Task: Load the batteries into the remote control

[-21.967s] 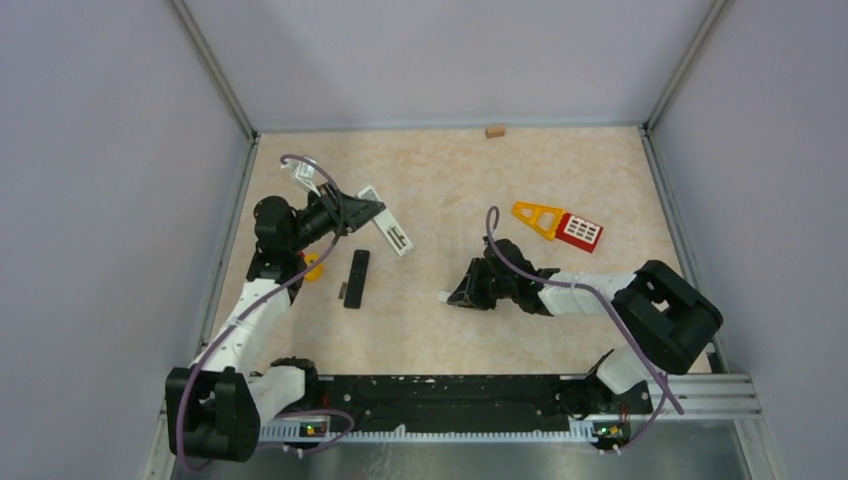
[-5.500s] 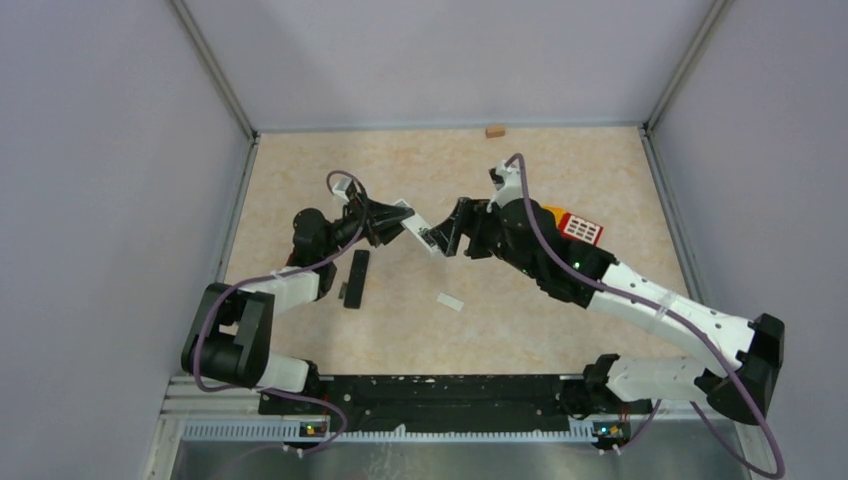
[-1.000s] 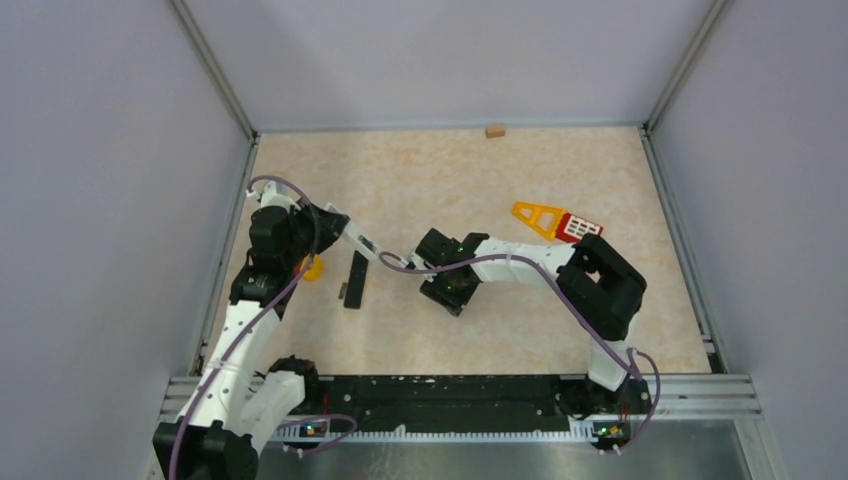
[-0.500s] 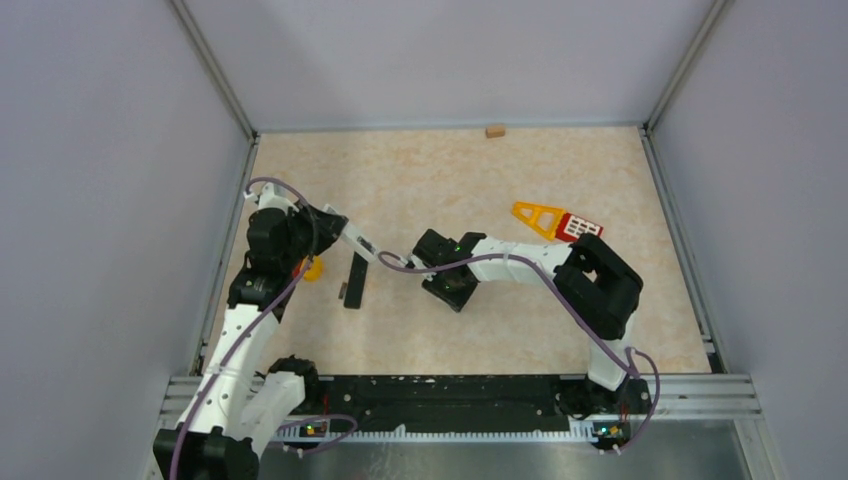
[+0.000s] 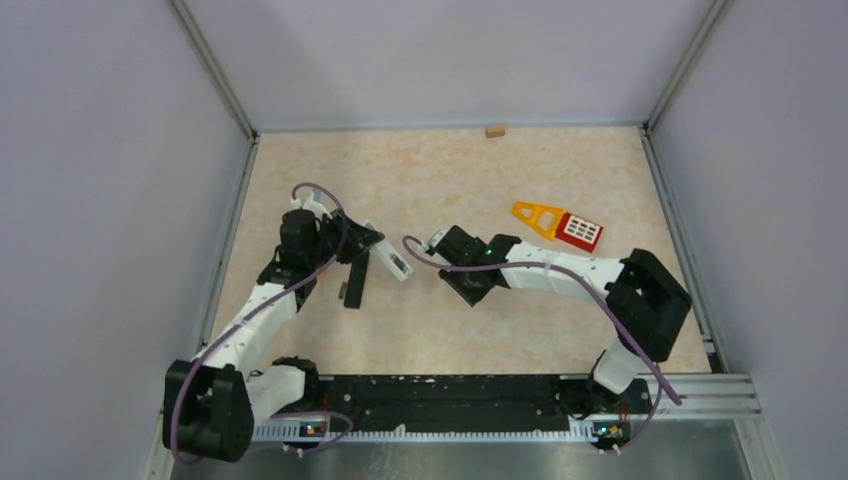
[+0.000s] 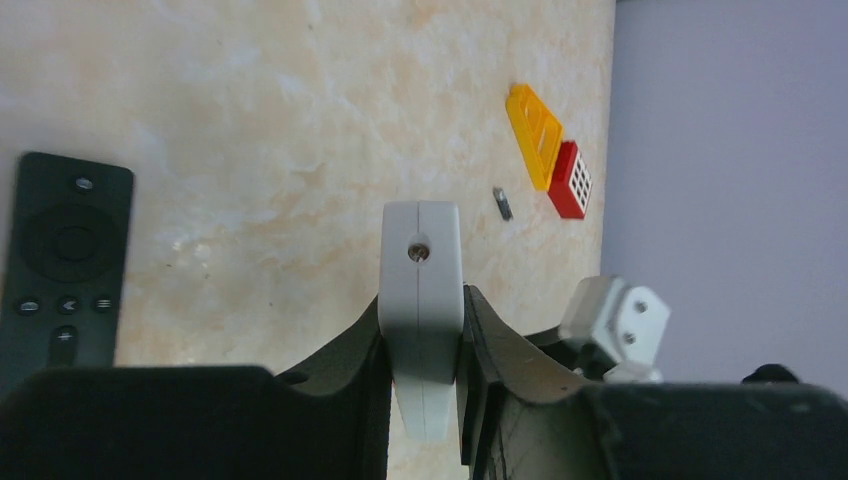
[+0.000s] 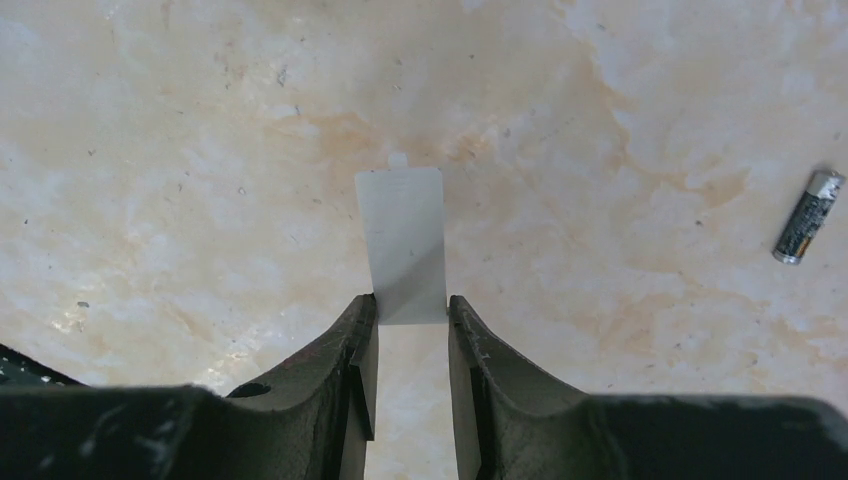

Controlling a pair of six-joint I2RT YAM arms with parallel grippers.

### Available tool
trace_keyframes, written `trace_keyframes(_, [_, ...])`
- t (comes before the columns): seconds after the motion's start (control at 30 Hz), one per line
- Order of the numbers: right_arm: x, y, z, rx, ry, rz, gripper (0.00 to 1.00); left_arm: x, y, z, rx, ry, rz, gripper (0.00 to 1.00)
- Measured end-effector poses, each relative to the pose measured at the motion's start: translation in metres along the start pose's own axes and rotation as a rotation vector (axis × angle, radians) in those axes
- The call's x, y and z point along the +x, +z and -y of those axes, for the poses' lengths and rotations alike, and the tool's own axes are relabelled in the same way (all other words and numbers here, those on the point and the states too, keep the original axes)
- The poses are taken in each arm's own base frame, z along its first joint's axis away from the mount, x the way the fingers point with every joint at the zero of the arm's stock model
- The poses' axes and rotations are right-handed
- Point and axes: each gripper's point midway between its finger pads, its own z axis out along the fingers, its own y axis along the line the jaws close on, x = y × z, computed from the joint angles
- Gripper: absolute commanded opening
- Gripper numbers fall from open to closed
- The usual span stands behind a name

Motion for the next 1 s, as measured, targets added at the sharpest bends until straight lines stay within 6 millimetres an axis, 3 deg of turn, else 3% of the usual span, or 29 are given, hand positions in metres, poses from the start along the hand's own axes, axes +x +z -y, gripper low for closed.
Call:
trace_keyframes(0.23, [0.011,-0.014,0.018,0.022,0.142,0.037,0.29,0.059,0.037,-0.003,0.051,-0.023,-0.159,0.00])
trace_keyframes(0.53, [0.010,-0.025,0.024,0.011,0.293,0.071,0.29,0.135,0.077,-0.037,0.038,-0.119,-0.272,0.00])
trace_keyframes(0.77, [0.004,-0.026,0.017,-0.019,0.354,0.097,0.29,0.144,0.096,-0.027,0.114,-0.200,-0.207,0.03])
trace_keyframes(1.0, [0.004,-0.029,0.015,-0.031,0.378,0.109,0.29,0.146,0.103,-0.031,0.109,-0.283,-0.169,0.31])
